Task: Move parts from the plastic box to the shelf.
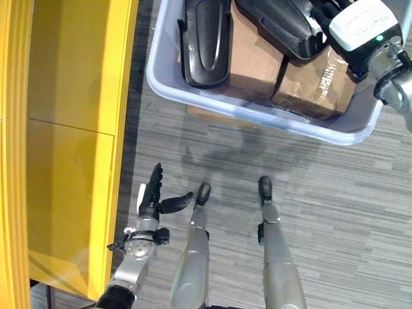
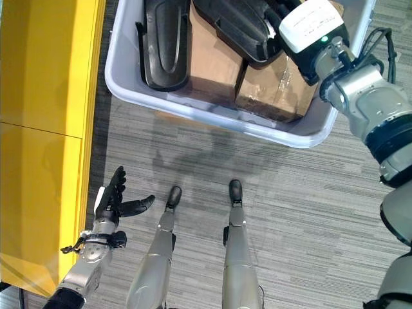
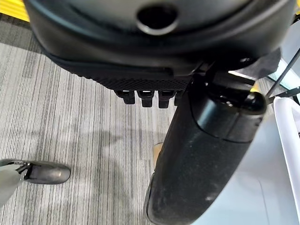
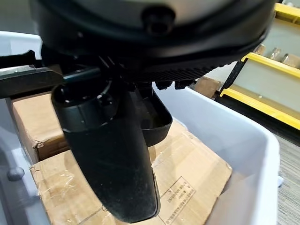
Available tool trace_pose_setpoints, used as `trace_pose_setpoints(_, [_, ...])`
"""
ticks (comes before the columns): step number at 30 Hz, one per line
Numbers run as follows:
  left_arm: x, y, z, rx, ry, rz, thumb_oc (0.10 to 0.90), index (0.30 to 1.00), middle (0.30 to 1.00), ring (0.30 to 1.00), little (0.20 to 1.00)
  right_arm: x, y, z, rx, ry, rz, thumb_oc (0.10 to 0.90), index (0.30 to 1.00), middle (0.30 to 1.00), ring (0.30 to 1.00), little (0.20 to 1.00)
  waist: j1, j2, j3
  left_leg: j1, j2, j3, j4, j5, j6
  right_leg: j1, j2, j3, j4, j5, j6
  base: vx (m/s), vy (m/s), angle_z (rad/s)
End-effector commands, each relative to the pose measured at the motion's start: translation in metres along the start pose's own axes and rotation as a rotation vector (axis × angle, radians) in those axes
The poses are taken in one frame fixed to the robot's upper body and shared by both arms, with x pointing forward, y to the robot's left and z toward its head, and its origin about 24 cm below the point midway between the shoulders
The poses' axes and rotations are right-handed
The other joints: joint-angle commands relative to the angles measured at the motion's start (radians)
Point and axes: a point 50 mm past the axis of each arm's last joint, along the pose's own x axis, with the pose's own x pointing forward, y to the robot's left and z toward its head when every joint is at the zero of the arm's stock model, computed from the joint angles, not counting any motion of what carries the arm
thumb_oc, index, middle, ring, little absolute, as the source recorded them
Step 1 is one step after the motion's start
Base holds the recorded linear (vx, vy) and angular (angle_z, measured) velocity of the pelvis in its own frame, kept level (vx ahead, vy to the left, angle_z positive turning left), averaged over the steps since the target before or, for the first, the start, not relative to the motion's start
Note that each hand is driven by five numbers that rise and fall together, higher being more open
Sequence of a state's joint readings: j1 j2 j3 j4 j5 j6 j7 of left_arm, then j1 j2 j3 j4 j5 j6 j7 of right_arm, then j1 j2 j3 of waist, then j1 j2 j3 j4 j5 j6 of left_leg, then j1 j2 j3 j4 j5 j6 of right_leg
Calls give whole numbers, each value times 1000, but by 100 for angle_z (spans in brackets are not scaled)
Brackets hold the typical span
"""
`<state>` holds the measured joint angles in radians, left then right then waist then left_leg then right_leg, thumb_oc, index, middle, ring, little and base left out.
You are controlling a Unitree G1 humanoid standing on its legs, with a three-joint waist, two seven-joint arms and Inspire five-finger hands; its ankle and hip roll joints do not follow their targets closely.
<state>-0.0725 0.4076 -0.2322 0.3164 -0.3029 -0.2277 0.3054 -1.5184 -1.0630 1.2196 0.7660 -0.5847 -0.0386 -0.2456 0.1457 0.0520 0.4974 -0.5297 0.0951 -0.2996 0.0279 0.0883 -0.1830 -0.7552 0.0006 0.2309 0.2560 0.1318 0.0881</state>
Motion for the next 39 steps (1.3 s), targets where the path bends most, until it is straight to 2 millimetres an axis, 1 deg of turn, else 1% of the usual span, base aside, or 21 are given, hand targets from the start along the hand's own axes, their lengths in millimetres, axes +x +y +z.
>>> trace_pose_setpoints(1, [1,7,30,-12,-170,27,900,1000,1000,1000,1000,8,-48,-37,9,158,-194,900,1000,1000,1000,1000,6,-9,-6,54,-17,-63,-115,128,46,96,-33,-63,55,-141,9,-10,-3,6])
trace_pose_setpoints(5, [3,7,33,-23,-186,38,900,1000,1000,1000,1000,7,-48,-42,23,190,-201,900,1000,1000,1000,1000,10,-1,3,36,-20,-66,-115,132,44,73,-36,-63,63,-143,9,-4,1,8])
trace_pose_setpoints(8, [5,5,39,-37,-213,44,900,1000,1000,1000,1000,7,-50,-48,44,226,-218,900,1000,1000,1000,1000,22,9,22,11,-23,-69,-114,135,47,41,-38,-65,83,-146,8,0,0,1])
trace_pose_setpoints(9, [5,5,40,-38,-214,44,900,1000,1000,1000,1000,7,-50,-48,43,226,-219,900,1000,1000,1000,1000,22,9,22,10,-24,-68,-114,135,47,38,-38,-64,85,-147,8,12,-3,6])
trace_pose_setpoints(11, [5,7,43,-41,-230,54,900,1000,1000,1000,1000,8,-51,-51,42,241,-226,900,1000,1000,1000,1000,33,11,23,-34,-29,-71,-88,128,55,-12,-38,-63,116,-154,7,10,-1,10])
trace_pose_setpoints(16, [4,7,51,-55,-265,67,900,1000,1000,1000,1000,7,-54,-58,33,271,-235,900,1000,1000,1000,1000,45,9,23,-159,-75,-81,54,74,67,-111,-46,-54,202,-177,4,5,-9,8])
trace_pose_setpoints(17, [4,7,51,-55,-265,67,900,1000,1000,1000,1000,7,-54,-58,33,271,-235,900,1000,1000,1000,1000,44,8,23,-160,-76,-81,56,73,67,-113,-46,-53,204,-178,4,22,-51,13])
trace_pose_setpoints(18, [3,8,56,-63,-286,73,900,1000,1000,1000,1000,5,-53,-63,25,290,-223,900,1000,1000,1000,1000,50,11,23,-194,-95,-92,96,54,69,-148,-53,-59,253,-203,0,23,-43,14])
trace_pose_setpoints(20, [2,11,61,-73,-310,87,900,1000,1000,1000,1000,3,-52,-70,18,322,-209,900,1000,1000,1000,1000,57,16,23,-234,-114,-101,133,41,69,-179,-59,-58,295,-220,-2,13,-38,21])
trace_pose_setpoints(22, [2,11,63,-72,-318,91,900,1000,1000,1000,1000,3,-52,-71,19,328,-206,900,1000,1000,1000,1000,60,18,23,-253,-123,-104,150,34,71,-193,-61,-59,309,-228,-4,9,-13,26])
trace_pose_setpoints(23, [2,14,66,-76,-334,104,900,1000,1000,1000,1000,1,-48,-76,-23,344,-179,900,1000,1000,1000,1000,72,23,23,-282,-141,-116,181,22,75,-228,-53,-49,348,-231,-7,23,-18,16])
trace_pose_setpoints(24, [2,12,69,-83,-349,99,900,1000,1000,1000,1000,-1,-44,-80,-45,356,-148,900,1000,1000,1000,1000,74,24,23,-303,-154,-122,205,9,78,-247,-57,-43,366,-239,-7,25,-29,8])
trace_pose_setpoints(25, [3,10,70,-88,-351,96,900,1000,1000,1000,1000,-3,-42,-82,-16,375,-148,900,1000,1000,1000,1000,75,28,23,-313,-163,-127,219,2,81,-257,-58,-41,376,-244,-8,14,-29,6])
trace_pose_setpoints(26, [4,9,71,-90,-355,98,900,1000,1000,1000,1000,-4,-36,-83,3,389,-136,751,791,791,791,791,77,31,23,-326,-173,-131,234,-3,81,-267,-57,-38,393,-248,-10,6,-18,6])
trace_pose_setpoints(27, [4,10,71,-89,-356,98,900,1000,1000,1000,1000,-4,-36,-83,4,389,-136,492,429,429,429,429,77,30,23,-327,-174,-130,236,-4,81,-269,-58,-37,395,-250,-10,8,-14,6])
trace_pose_setpoints(28, [5,8,73,-94,-361,101,900,1000,1000,1000,1000,-7,-28,-84,15,404,-115,400,300,300,300,300,81,35,23,-342,-184,-136,251,-9,82,-286,-58,-35,415,-254,-11,0,0,0])
trace_pose_setpoints(30, [6,6,77,-98,-375,94,900,1000,1000,1000,1000,-10,-19,-84,35,413,-84,400,300,300,300,300,86,37,23,-360,-194,-143,265,-15,84,-296,-56,-31,424,-258,-14,9,-11,9])
trace_pose_setpoints(31, [6,6,77,-98,-375,95,900,1000,1000,1000,1000,-11,-8,-80,43,409,-49,400,300,300,300,300,93,35,23,-370,-199,-150,270,-16,86,-303,-53,-33,426,-258,-15,11,-21,23])
trace_pose_setpoints(36, [8,4,75,-100,-368,86,900,1000,1000,1000,1000,-13,8,-69,74,381,-20,400,300,300,300,300,98,33,23,-357,-194,-158,261,-12,88,-291,-58,-36,410,-252,-14,-1,6,-13])
trace_pose_setpoints(39, [9,3,75,-102,-363,90,900,1000,1000,1000,1000,-12,16,-57,119,355,-32,400,300,300,300,300,95,28,23,-338,-194,-155,256,-13,90,-269,-56,-37,399,-251,-15,-10,34,10])
